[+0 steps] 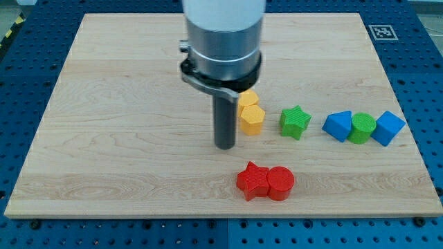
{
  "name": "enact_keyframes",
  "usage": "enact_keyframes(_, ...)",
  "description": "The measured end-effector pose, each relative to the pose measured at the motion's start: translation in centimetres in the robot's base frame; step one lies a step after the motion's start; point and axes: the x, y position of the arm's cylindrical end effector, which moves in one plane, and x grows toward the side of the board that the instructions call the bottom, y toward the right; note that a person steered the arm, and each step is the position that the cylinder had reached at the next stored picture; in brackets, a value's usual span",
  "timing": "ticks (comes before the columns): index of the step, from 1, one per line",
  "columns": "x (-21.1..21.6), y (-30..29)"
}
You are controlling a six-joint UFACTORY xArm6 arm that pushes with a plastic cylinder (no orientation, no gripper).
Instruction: Slide the yellow blocks into the red blocks
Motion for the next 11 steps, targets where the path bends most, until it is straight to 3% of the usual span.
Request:
enact_keyframes(2, 0.0, 2.4)
enact_keyframes(3, 0.0, 1.9)
enact_keyframes(4, -0.9, -2.2)
enact_keyframes(6, -1.8, -2.6)
enact_keyframes(8, -9.5, -4.4)
enact_keyframes(9, -12.1, -2.1)
enact_keyframes(11, -11.2, 2.3)
